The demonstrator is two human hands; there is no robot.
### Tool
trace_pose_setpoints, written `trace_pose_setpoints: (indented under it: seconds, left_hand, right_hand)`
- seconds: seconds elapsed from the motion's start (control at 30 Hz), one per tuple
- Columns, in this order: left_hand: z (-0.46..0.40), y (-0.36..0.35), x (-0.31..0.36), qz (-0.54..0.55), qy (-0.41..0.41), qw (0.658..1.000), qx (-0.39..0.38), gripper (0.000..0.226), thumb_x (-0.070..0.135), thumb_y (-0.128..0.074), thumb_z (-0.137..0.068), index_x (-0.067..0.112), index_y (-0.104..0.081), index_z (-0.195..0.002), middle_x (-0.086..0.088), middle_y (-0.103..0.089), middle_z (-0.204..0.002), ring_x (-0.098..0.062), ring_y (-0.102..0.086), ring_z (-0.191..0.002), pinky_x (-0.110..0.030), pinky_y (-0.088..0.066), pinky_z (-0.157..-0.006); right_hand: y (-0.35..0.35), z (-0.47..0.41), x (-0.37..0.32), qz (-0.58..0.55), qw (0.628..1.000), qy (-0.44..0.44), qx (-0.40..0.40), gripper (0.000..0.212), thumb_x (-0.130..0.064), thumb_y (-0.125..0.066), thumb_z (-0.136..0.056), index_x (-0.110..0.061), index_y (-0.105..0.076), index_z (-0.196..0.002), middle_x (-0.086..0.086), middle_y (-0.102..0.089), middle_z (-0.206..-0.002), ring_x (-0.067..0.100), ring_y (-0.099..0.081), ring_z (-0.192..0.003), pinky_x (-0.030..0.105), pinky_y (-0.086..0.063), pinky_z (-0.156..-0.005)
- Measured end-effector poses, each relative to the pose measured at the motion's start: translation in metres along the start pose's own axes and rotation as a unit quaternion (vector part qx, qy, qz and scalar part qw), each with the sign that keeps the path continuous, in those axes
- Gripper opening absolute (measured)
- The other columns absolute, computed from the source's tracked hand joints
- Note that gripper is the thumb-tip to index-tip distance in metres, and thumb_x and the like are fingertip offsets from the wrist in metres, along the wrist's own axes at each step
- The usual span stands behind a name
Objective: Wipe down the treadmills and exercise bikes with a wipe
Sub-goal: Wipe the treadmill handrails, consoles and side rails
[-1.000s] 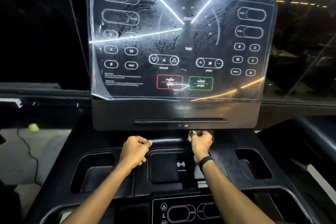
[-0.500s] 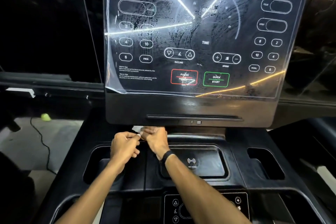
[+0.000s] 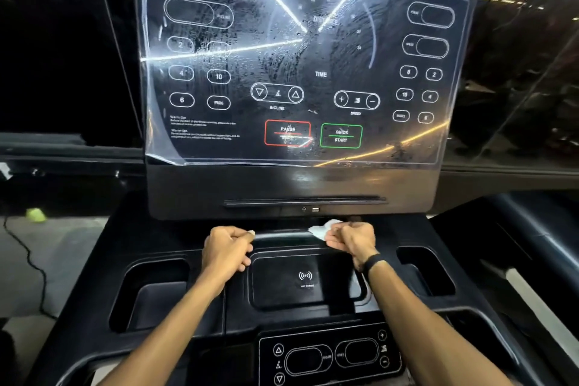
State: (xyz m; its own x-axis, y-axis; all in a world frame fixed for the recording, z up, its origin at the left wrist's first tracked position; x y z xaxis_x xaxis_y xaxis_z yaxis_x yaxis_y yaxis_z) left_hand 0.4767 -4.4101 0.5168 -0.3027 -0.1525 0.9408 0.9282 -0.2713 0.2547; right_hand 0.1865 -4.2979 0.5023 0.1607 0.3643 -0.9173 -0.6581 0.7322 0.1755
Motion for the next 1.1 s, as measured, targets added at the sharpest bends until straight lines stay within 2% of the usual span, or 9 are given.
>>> trace_pose_setpoints:
  seconds: [0.1, 0.2, 0.33, 0.43, 0.53, 0.67, 0.83, 0.93, 1.1]
  left_hand:
    - [0.001, -0.002, 0.004, -0.006, -0.01, 1.0, -0.011, 0.011, 0.02, -0.069, -0.091, 0.016, -0.072, -0.081, -0.003, -0.073, -0.066, -0.017, -0.063, -0.049, -0.029, -0.05, -0.048]
    - [0.005, -0.002, 0.008, -0.028, -0.038, 0.999, -0.022, 0.01, 0.02, -0.068, -0.091, 0.018, -0.072, -0.082, -0.001, -0.073, -0.069, -0.012, -0.061, -0.048, -0.027, -0.046, -0.044]
    - [0.008, 0.004, 0.006, -0.064, -0.065, 0.996, -0.015, 0.012, 0.024, -0.069, -0.089, 0.025, -0.073, -0.079, 0.003, -0.072, -0.068, -0.012, -0.064, -0.056, -0.029, -0.049, -0.054]
    - [0.01, 0.006, 0.002, -0.073, -0.066, 0.995, -0.013, 0.011, 0.027, -0.069, -0.089, 0.027, -0.073, -0.078, 0.007, -0.072, -0.069, -0.015, -0.067, -0.065, -0.033, -0.053, -0.061]
    - [0.012, 0.008, 0.001, -0.08, -0.067, 0.994, -0.008, 0.012, 0.028, -0.068, -0.089, 0.027, -0.073, -0.078, 0.008, -0.072, -0.069, -0.015, -0.068, -0.067, -0.035, -0.055, -0.065]
    - [0.014, 0.014, -0.002, -0.081, -0.075, 0.994, 0.021, 0.017, 0.034, -0.065, -0.091, 0.029, -0.072, -0.076, 0.012, -0.072, -0.071, -0.014, -0.068, -0.068, -0.038, -0.058, -0.071]
    - [0.017, 0.027, -0.015, -0.023, -0.064, 0.996, 0.063, 0.034, 0.043, -0.054, -0.095, 0.026, -0.071, -0.072, 0.011, -0.071, -0.067, -0.019, -0.067, -0.066, -0.048, -0.057, -0.072]
    - [0.018, 0.037, -0.016, -0.035, -0.069, 0.992, 0.097, 0.038, 0.04, -0.049, -0.1, 0.025, -0.072, -0.073, 0.01, -0.071, -0.067, -0.017, -0.066, -0.069, -0.044, -0.054, -0.078]
    - [0.016, 0.039, -0.007, -0.086, -0.091, 0.986, 0.113, 0.036, 0.04, -0.046, -0.102, 0.025, -0.07, -0.08, 0.012, -0.071, -0.072, -0.02, -0.067, -0.077, -0.042, -0.052, -0.079]
  right_hand:
    - [0.024, -0.009, -0.001, 0.07, 0.996, 0.032, 0.054, 0.021, 0.004, -0.057, -0.089, -0.003, -0.065, -0.071, 0.016, -0.066, -0.072, 0.019, -0.063, -0.052, 0.027, -0.057, -0.047]
    - [0.034, -0.003, -0.013, 0.281, 0.948, 0.113, 0.096, 0.006, -0.009, -0.069, -0.082, -0.007, -0.067, -0.088, 0.016, -0.068, -0.097, 0.032, -0.068, -0.089, 0.038, -0.057, -0.082]
    - [0.003, 0.018, -0.011, 0.458, 0.861, 0.218, 0.047, 0.047, -0.027, -0.067, -0.089, 0.0, -0.058, -0.125, 0.023, -0.055, -0.126, 0.04, -0.053, -0.118, 0.039, -0.043, -0.103]
    - [-0.025, 0.027, 0.008, 0.517, 0.843, 0.147, -0.028, 0.09, -0.053, -0.045, -0.101, 0.012, -0.01, -0.152, 0.036, -0.009, -0.158, 0.043, -0.007, -0.15, 0.045, -0.009, -0.123]
    - [-0.047, 0.037, 0.016, 0.528, 0.844, 0.078, -0.056, 0.105, -0.07, -0.025, -0.098, 0.009, 0.019, -0.15, 0.035, 0.023, -0.156, 0.042, 0.023, -0.148, 0.051, 0.013, -0.121]
    - [-0.09, 0.064, 0.019, 0.567, 0.815, 0.047, -0.108, 0.109, -0.077, -0.012, -0.093, 0.01, 0.025, -0.147, 0.036, 0.032, -0.151, 0.045, 0.032, -0.143, 0.054, 0.018, -0.118]
    - [-0.176, 0.126, 0.036, 0.649, 0.7, 0.19, -0.231, 0.086, -0.06, -0.015, -0.102, 0.001, 0.019, -0.153, 0.034, 0.03, -0.154, 0.043, 0.035, -0.142, 0.054, 0.019, -0.119]
    - [-0.192, 0.142, 0.036, 0.659, 0.628, 0.271, -0.315, 0.075, -0.056, -0.017, -0.104, -0.013, 0.014, -0.158, 0.02, 0.025, -0.161, 0.027, 0.031, -0.147, 0.046, 0.018, -0.121]
    - [-0.13, 0.105, 0.02, 0.657, 0.604, 0.288, -0.347, 0.062, -0.058, -0.01, -0.104, -0.035, 0.006, -0.159, -0.008, 0.018, -0.165, 0.005, 0.023, -0.148, 0.044, 0.022, -0.119]
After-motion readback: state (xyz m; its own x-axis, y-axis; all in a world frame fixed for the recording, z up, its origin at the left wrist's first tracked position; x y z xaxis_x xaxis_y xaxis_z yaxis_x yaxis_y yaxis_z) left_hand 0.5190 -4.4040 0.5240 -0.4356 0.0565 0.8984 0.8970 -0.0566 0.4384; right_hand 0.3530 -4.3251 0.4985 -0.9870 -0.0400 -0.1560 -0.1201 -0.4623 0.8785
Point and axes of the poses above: each hand's wrist, its own z-axis away from the middle knuckle, its own y-axis out of the back of the hand, x = y × z, the point moved 9 cm from there along -z, towards the middle knuckle
